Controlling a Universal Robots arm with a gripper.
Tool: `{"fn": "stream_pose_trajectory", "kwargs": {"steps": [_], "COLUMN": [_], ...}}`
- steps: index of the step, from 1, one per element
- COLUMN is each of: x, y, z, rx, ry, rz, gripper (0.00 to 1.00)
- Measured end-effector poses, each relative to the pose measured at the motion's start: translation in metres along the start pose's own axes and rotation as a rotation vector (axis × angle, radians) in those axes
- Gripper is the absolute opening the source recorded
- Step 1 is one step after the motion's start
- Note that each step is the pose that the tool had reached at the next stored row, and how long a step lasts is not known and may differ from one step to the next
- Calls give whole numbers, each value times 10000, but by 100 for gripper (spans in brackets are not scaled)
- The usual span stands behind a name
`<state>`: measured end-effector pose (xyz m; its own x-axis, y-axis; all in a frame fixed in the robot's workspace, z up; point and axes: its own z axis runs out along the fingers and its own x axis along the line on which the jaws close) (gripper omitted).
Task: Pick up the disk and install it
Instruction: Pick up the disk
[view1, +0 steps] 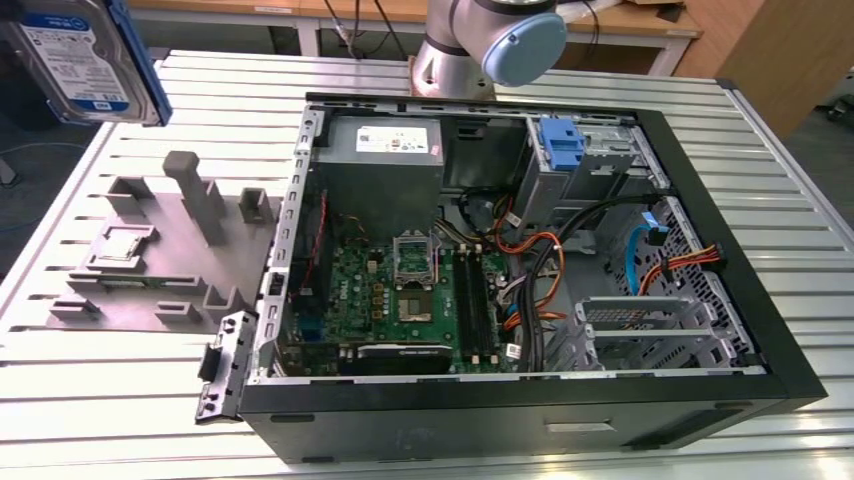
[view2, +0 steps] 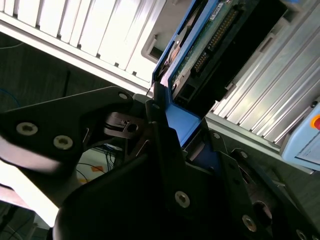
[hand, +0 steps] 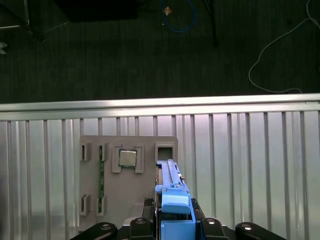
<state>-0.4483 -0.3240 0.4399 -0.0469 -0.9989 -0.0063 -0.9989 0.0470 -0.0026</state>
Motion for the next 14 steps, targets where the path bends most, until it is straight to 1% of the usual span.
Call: {"fn": "stream_pose_trajectory", "kwargs": {"steps": [4, 14], "x": [23, 25], "y": [5, 4], "z": [0, 0], "rx": [0, -1], "ry": [0, 0], "rz": [-32, -32], "gripper": [36, 36]}}
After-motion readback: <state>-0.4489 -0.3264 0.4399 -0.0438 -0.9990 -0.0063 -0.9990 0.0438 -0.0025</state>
